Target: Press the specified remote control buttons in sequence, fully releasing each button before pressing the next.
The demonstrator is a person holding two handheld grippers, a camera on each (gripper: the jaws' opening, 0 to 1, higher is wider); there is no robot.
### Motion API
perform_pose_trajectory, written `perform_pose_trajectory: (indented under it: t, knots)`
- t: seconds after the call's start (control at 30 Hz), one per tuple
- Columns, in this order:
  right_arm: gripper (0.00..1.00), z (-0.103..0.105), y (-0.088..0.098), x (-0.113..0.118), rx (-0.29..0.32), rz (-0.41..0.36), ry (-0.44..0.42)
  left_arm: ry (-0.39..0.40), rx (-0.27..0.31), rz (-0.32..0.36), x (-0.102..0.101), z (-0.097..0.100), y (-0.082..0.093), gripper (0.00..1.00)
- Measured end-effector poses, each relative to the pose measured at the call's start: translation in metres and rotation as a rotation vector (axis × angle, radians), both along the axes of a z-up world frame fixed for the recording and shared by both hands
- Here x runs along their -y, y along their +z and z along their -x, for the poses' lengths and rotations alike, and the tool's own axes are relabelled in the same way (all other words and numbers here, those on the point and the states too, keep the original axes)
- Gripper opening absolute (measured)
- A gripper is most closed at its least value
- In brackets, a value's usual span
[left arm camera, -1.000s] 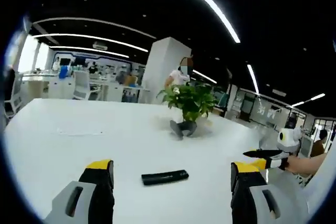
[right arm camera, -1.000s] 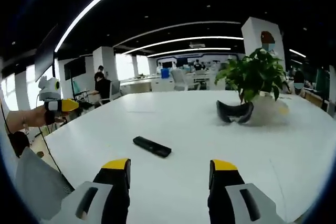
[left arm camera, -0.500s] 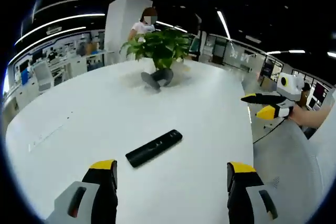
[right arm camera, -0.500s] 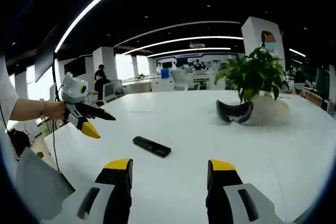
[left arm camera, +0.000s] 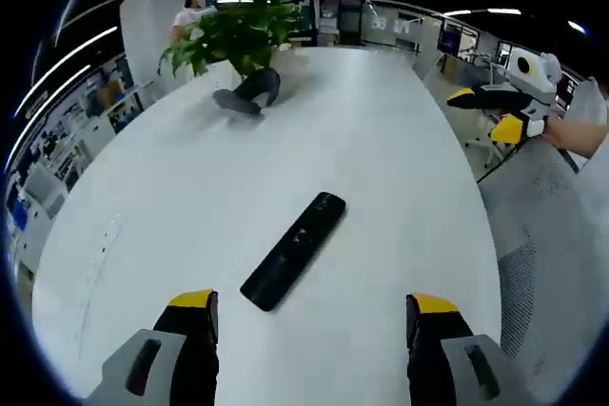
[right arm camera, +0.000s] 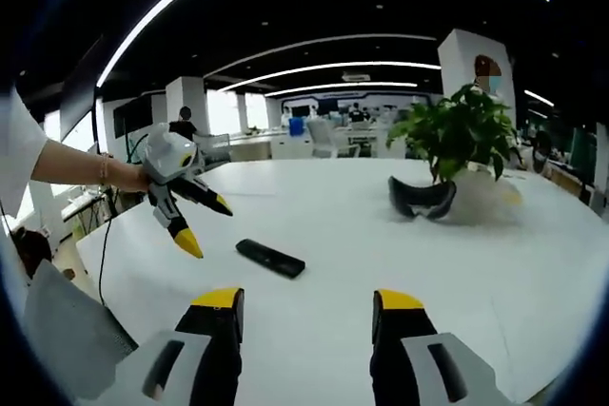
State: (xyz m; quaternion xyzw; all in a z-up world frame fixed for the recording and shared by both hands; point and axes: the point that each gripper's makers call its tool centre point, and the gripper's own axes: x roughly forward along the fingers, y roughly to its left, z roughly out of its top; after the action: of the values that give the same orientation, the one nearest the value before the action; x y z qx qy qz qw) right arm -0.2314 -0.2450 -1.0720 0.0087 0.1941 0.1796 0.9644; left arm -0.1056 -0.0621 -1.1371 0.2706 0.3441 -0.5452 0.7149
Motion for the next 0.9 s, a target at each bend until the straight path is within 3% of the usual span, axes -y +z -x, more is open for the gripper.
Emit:
perform_pose_trajectory:
  t: [0.1, 0.17, 0.3, 0.6, 0.9]
  knots:
    - [0.51, 0.0, -0.002, 0.001, -0.01, 0.004, 0.001, -0.021, -0.014, -0.035, 0.002, -0.002, -0.009, 0.83]
    - [0.51, 0.0, -0.002, 0.001, -0.01, 0.005, 0.001, -0.065, -0.052, -0.109, 0.001, -0.003, -0.027, 0.81]
    - [0.5, 0.0, -0.003, 0.002, -0.015, 0.008, -0.001, -0.056, -0.092, -0.15, -0.002, -0.008, -0.041, 0.72]
    - [0.46, 0.0, -0.008, 0.003, -0.037, 0.023, -0.002, -0.084, -0.067, -0.186, 0.004, -0.018, -0.049, 0.6]
    - [0.44, 0.0, -0.01, 0.005, -0.047, 0.038, -0.007, -0.13, -0.044, -0.257, 0.01, -0.025, -0.06, 0.58]
